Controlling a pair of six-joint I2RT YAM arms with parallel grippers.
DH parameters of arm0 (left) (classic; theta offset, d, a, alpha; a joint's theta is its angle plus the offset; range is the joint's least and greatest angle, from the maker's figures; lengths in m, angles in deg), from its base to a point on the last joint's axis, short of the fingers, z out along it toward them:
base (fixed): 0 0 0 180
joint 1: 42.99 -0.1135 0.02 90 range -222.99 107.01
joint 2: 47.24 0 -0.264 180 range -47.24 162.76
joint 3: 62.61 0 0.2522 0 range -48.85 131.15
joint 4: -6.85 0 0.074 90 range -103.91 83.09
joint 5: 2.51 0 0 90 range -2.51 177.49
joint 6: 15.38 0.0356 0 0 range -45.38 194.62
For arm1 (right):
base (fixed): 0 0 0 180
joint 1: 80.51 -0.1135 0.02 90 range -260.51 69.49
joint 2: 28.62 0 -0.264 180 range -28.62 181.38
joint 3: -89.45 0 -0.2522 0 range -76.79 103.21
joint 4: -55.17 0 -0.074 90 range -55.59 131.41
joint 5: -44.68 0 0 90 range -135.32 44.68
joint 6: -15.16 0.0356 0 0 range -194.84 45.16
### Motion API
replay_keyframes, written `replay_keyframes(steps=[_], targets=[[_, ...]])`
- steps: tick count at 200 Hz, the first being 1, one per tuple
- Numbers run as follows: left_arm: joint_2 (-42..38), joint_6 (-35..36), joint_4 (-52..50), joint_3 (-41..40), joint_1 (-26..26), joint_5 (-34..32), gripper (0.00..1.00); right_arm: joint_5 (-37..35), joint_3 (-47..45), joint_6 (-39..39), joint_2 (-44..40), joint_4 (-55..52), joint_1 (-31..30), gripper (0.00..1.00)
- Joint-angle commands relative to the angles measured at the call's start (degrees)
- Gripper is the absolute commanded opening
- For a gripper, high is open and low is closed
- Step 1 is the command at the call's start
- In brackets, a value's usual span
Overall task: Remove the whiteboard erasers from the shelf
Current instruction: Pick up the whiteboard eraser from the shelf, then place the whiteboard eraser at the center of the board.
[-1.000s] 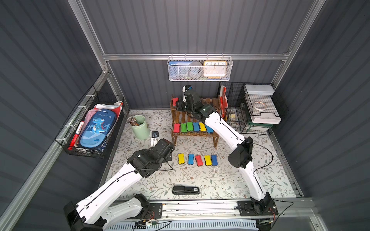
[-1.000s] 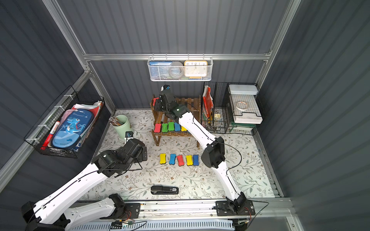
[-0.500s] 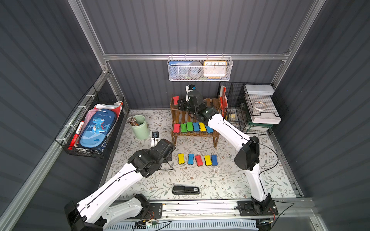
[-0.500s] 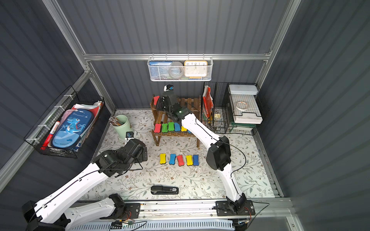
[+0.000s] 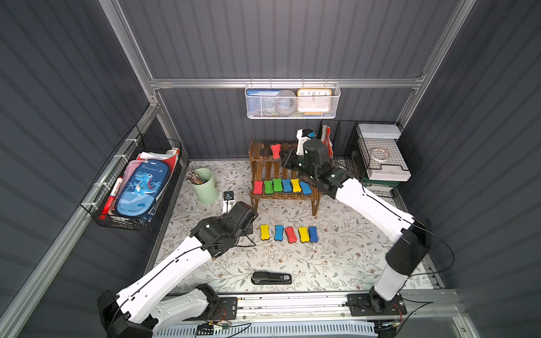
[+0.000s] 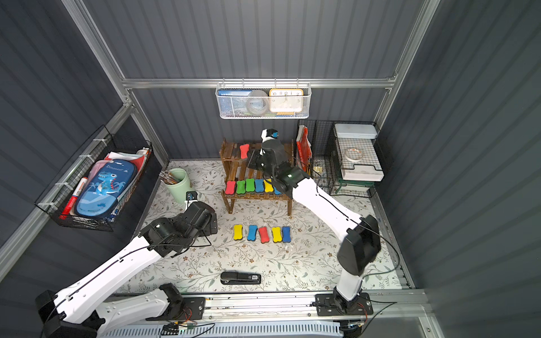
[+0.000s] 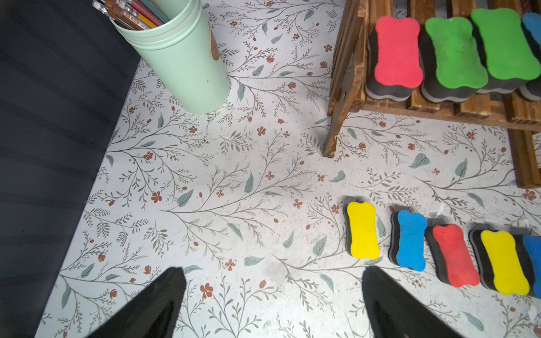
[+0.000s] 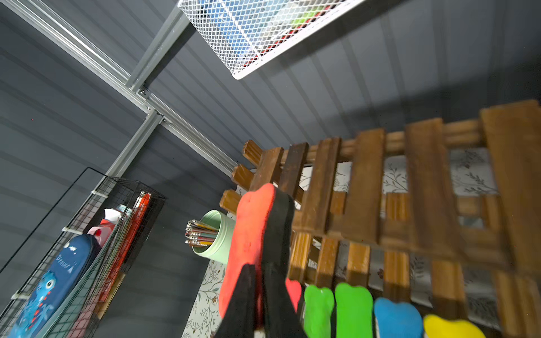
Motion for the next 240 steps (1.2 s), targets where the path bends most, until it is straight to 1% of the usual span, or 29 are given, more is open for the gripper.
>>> replay_keyframes(steps=[1,7,32,43,47,62,81,100,124,130,136,149,156,168,177,189,207,217,240], targets=[[0.5,0.3,1.8,-0.9,-0.5,0.5,0.99,0.4,-10.4,2.6,-8.8,0.2,0.0,0.0],[0.6,0.3,2.0,-0.9,-0.5,0.6,0.99,0.5,-14.5,3.5,-11.5,0.3,-0.1,0.0],[1.2,1.2,2.6,-0.5,-0.6,0.9,0.99,2.0,-26.7,7.4,-22.5,-3.3,-0.1,0.0],[1.7,1.7,2.5,-0.2,-0.7,0.9,0.99,3.2,-30.8,9.2,-25.7,-6.2,-0.1,0.0],[1.8,1.9,2.4,0.0,-0.7,1.0,0.99,3.7,-32.0,9.9,-28.3,-7.4,-0.1,0.0],[2.3,2.4,2.2,0.6,-0.8,1.1,0.99,6.3,-35.6,12.0,-32.2,-14.2,-0.1,0.0],[2.5,2.5,2.4,0.6,-1.0,1.4,0.99,9.3,-38.0,12.6,-35.2,-23.6,0.0,0.0],[2.4,2.5,2.7,0.2,-1.1,1.7,0.99,12.0,-41.5,12.8,-37.8,-30.8,0.1,0.0],[2.3,2.3,2.8,-0.3,-1.1,1.8,0.99,14.9,-45.6,11.0,-40.4,-36.1,0.1,0.0],[2.3,2.2,2.9,-0.5,-1.2,1.8,0.99,14.7,-46.4,10.0,-41.0,-37.1,0.1,0.0],[2.3,2.1,3.0,-0.7,-1.2,1.8,0.99,12.9,-47.3,10.1,-41.5,-38.1,0.1,0.0],[2.2,2.1,3.4,-1.2,-1.2,1.9,0.99,9.8,-50.3,8.1,-43.2,-34.9,0.2,0.0],[2.3,2.1,3.7,-1.3,-1.3,1.9,0.99,7.8,-52.4,9.0,-43.9,-32.0,0.2,0.0],[2.8,2.1,3.7,-1.1,-1.3,2.3,0.99,8.3,-55.6,8.7,-44.4,-24.9,0.5,0.0],[3.2,2.3,3.7,-0.8,-1.4,2.4,0.99,7.4,-56.4,7.7,-43.1,-22.7,0.6,0.0],[3.8,2.6,3.3,-0.2,-1.4,2.4,0.99,7.0,-56.2,5.8,-39.8,-21.6,0.9,0.0],[4.0,3.1,3.1,0.2,-1.4,2.3,0.99,9.2,-54.8,3.7,-36.3,-23.0,1.4,0.0],[4.0,3.1,3.0,0.2,-1.6,2.3,0.99,8.5,-54.3,2.4,-36.6,-23.8,1.4,0.0],[3.9,3.1,3.3,-0.2,-1.7,2.4,0.99,4.8,-55.1,1.5,-40.5,-24.2,1.8,0.0]])
